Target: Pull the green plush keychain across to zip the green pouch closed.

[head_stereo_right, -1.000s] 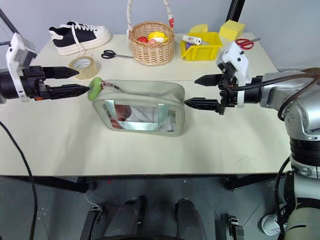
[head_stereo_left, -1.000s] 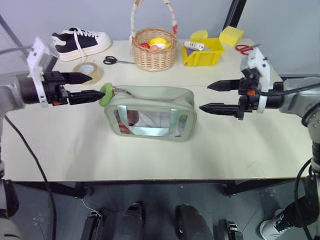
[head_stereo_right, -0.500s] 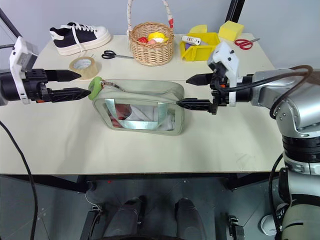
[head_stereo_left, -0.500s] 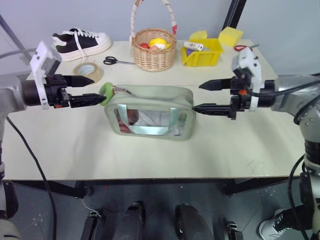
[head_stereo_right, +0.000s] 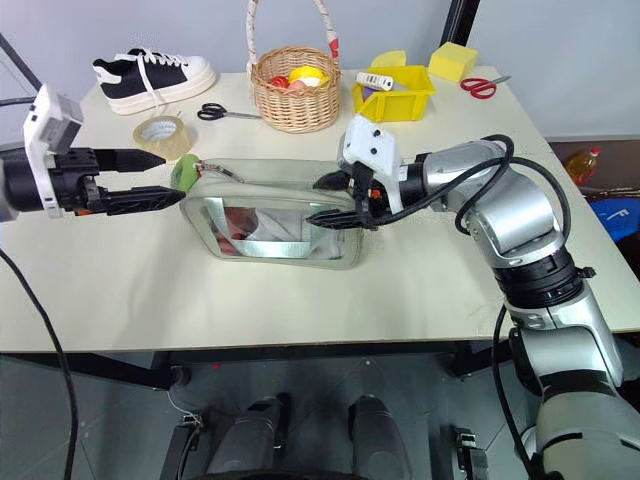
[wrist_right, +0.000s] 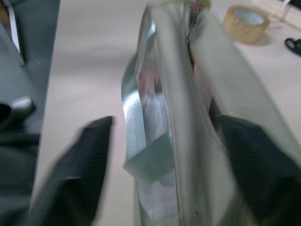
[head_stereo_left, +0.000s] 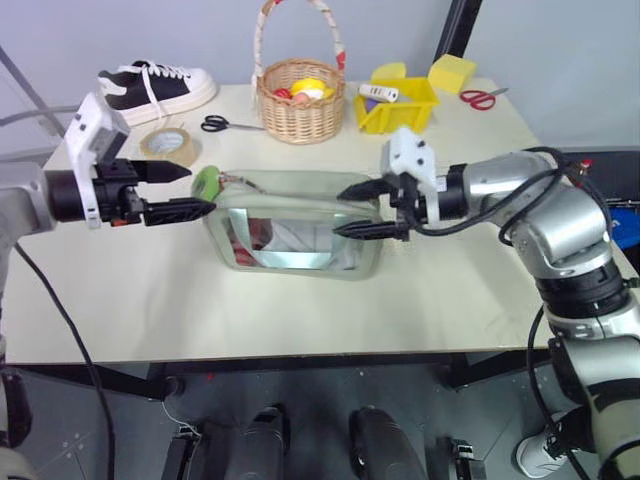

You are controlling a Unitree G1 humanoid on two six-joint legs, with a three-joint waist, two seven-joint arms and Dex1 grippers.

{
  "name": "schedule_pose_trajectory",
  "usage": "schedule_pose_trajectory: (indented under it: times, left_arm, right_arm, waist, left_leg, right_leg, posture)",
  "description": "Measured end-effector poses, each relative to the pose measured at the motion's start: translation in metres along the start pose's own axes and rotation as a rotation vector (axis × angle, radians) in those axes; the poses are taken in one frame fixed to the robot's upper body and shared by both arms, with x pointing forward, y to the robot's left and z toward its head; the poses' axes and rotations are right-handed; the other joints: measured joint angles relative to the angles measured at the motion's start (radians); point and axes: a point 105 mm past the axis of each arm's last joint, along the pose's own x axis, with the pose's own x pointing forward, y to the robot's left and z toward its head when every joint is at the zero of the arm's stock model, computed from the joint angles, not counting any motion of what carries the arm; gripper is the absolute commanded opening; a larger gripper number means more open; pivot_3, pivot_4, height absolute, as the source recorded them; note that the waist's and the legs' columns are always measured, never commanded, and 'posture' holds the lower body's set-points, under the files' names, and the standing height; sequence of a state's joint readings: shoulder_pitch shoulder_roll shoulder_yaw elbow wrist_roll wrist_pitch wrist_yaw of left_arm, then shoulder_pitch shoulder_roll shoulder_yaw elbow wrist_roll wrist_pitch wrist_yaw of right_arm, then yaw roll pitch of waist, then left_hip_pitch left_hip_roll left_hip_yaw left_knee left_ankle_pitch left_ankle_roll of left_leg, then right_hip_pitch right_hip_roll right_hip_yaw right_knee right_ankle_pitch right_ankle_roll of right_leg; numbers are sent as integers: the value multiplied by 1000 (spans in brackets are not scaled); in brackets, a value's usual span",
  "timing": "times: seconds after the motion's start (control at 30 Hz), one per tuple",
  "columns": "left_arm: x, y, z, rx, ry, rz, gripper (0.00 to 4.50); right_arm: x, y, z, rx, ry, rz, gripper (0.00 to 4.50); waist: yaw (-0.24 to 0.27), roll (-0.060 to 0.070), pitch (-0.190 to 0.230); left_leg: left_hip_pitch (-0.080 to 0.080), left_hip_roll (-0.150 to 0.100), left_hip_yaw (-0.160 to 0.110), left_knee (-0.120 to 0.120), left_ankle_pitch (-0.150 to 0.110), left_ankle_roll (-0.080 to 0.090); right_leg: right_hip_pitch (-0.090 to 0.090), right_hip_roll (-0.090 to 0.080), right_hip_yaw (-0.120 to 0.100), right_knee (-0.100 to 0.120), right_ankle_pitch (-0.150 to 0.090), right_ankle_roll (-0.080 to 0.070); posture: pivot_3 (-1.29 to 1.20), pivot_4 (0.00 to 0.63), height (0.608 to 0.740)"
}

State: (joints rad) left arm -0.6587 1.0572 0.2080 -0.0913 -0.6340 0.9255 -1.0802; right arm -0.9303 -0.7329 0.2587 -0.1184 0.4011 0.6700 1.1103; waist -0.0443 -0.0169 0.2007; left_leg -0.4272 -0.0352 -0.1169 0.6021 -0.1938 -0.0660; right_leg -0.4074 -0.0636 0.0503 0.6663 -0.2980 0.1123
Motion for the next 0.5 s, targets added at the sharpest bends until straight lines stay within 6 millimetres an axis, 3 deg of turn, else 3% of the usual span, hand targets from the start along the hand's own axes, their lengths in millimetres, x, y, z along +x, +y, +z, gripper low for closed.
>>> schedule_pose_trajectory:
  times: [0.1,0.3,0.4,0.5]
  left_arm:
    - [-3,1,-3,-7,2,19,4500]
    - [-15,18,-16,-65,2,99,4500]
    - [-26,44,-39,-150,-1,212,4500]
    - [-17,56,-59,-224,-42,262,4500]
  right_arm:
    - [-7,-4,-5,-36,31,-9,65]
    - [-13,-6,-13,-81,70,9,23]
    - [-16,-6,-14,-101,83,20,23]
    - [-17,-7,-15,-110,92,13,23]
  waist:
    - [0,0,0]
    - [-1,0,0]
    - [-1,0,0]
    - [4,0,0]
  left_leg:
    - [0,0,0,1,0,0]
    - [0,0,0,5,0,0]
    - [1,0,0,7,0,0]
    - [1,0,-1,10,0,0]
  right_leg:
    - [1,0,0,0,0,0]
    - [1,0,0,2,0,0]
    - [2,1,0,3,0,-1]
    - [4,1,0,3,1,0]
  posture:
    - [0,150,740]
    - [0,150,740]
    - [0,150,740]
    - [0,150,740]
